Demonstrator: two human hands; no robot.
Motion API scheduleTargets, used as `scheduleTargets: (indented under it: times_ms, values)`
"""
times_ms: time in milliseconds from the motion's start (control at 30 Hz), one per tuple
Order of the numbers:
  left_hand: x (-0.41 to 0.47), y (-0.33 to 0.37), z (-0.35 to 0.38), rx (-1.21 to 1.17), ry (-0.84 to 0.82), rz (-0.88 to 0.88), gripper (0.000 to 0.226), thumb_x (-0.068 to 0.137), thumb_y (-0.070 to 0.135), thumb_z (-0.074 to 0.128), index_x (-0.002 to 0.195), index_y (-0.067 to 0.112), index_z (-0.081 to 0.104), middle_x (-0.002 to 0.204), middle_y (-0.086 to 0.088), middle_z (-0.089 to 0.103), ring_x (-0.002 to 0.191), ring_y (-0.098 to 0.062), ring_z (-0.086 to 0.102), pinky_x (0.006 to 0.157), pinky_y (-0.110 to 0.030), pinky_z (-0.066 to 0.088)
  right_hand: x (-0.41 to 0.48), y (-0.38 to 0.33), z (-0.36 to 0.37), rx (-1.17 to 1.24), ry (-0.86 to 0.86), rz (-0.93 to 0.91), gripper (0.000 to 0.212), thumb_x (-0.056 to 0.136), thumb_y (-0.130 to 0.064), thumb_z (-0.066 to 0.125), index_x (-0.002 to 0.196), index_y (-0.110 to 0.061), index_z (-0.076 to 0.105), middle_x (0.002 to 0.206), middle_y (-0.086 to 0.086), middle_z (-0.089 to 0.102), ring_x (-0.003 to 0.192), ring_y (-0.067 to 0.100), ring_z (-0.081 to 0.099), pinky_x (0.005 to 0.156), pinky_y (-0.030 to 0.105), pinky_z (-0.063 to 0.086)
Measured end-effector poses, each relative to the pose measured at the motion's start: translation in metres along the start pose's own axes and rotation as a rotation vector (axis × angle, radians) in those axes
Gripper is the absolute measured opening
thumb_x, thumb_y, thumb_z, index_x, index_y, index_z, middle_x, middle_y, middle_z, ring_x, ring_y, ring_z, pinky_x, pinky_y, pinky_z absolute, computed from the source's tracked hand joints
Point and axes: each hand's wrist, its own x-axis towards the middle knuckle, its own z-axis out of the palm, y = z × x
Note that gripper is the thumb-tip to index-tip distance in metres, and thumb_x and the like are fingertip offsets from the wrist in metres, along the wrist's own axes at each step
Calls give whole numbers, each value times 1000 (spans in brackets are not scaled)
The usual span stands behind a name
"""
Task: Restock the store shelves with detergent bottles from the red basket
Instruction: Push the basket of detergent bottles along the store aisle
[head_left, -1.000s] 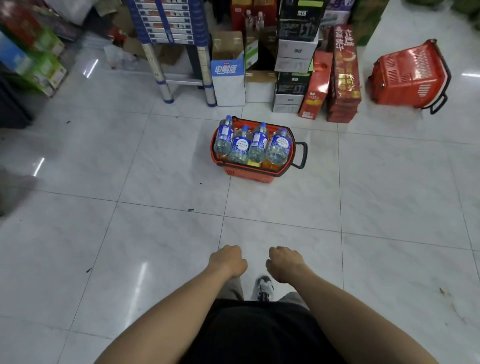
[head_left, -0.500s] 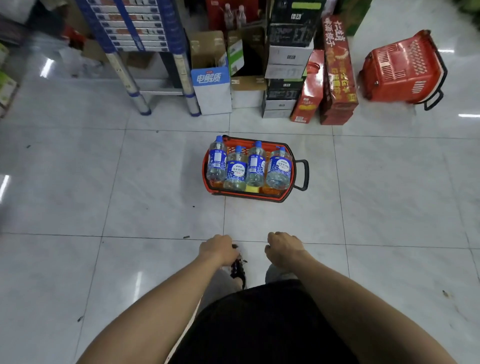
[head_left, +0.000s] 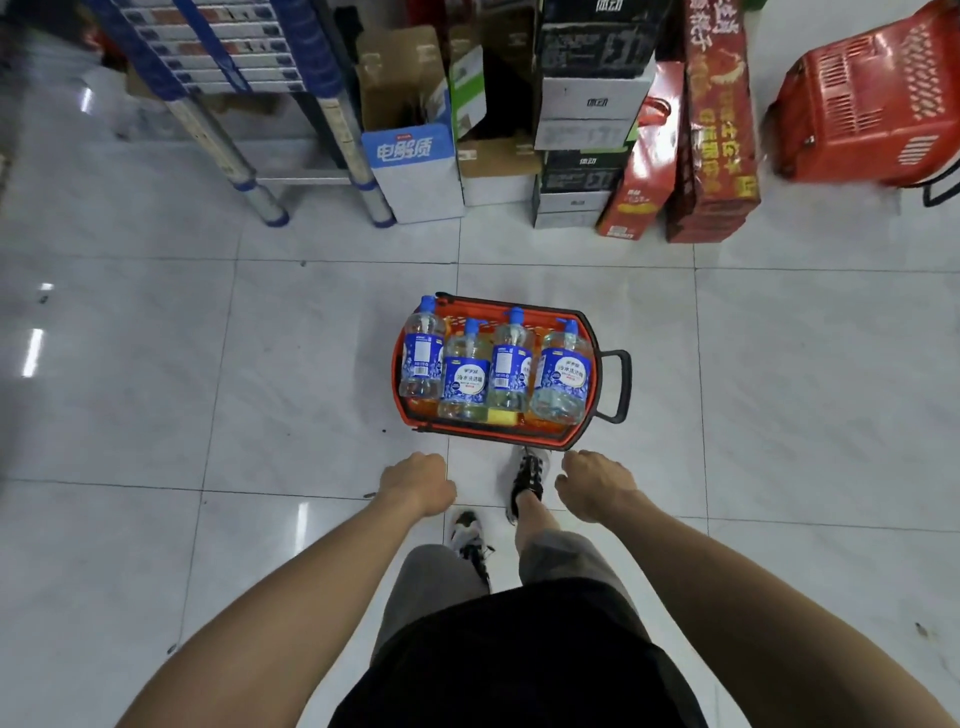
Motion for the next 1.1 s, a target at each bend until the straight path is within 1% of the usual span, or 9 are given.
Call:
scheduleTargets:
  times_ms: [167, 433, 533, 600, 667, 733, 833, 967, 1100]
  values:
    - [48, -2, -49, -171, 58, -85, 25, 104, 32, 47, 102, 14, 65, 107, -7, 69, 97, -27, 66, 91, -42, 58, 45, 28, -42, 89, 6, -9, 43, 105, -33, 46, 147, -26, 50, 145, 6, 64, 125, 30, 64, 101, 45, 57]
    - [134, -40, -82, -423, 100, -226, 34, 107, 37, 52, 122, 12, 69, 121, -6, 71, 102, -25, 63, 83, -33, 46, 131, 51, -68, 524, 30, 275, 30, 107, -23, 48, 122, -2, 64, 116, 20, 68, 100, 36, 63, 74, 32, 53]
    - [170, -49, -93, -531, 154, -267, 32, 107, 32, 51, 116, 7, 70, 114, -9, 69, 108, -30, 62, 88, -34, 44, 168, 60, -65, 724, 75, 408, 31, 101, -20, 49, 113, -1, 71, 117, 22, 70, 98, 36, 59, 87, 39, 53]
    - [194, -56, -101, -619, 160, -314, 27, 104, 26, 53, 94, 7, 69, 102, -11, 69, 101, -32, 64, 88, -37, 50, 187, 61, -62, 823, 82, 505, 32, 101, -20, 48, 112, -1, 72, 118, 23, 69, 100, 37, 60, 96, 44, 52]
    - [223, -65, -104, -734, 168, -387, 28, 99, 23, 54, 77, 9, 63, 101, -17, 72, 100, -38, 69, 97, -47, 58, 203, 59, -57, 905, 100, 577, 26, 101, -22, 48, 102, -4, 67, 111, 23, 68, 100, 40, 61, 95, 46, 53]
    - [254, -79, -101, -835, 187, -458, 26, 96, 26, 56, 76, 11, 63, 102, -20, 73, 103, -41, 71, 100, -54, 58, 222, 57, -51, 966, 117, 624, 26, 102, -26, 47, 98, -7, 64, 107, 20, 67, 99, 40, 62, 94, 48, 54]
    - [302, -92, -94, -875, 181, -512, 28, 96, 31, 54, 82, 9, 65, 95, -15, 71, 103, -41, 70, 100, -55, 58, 255, 55, -39, 1014, 103, 671, 39, 103, -34, 42, 109, -4, 67, 110, 19, 67, 103, 40, 62, 91, 44, 51]
    - [386, -131, -52, -831, 98, -518, 66, 92, 56, 38, 130, 7, 60, 133, -18, 64, 118, -41, 62, 101, -60, 54, 308, 75, -3, 1122, 155, 766, 76, 83, -65, 41, 128, -9, 66, 121, 14, 72, 109, 37, 68, 77, 35, 48]
    - [435, -144, -27, -919, 154, -504, 96, 85, 78, 14, 143, 11, 50, 147, -18, 58, 129, -39, 59, 111, -63, 45, 356, 99, 29, 1275, 248, 813, 92, 75, -80, 37, 139, -17, 59, 120, 10, 74, 108, 35, 71, 94, 51, 57]
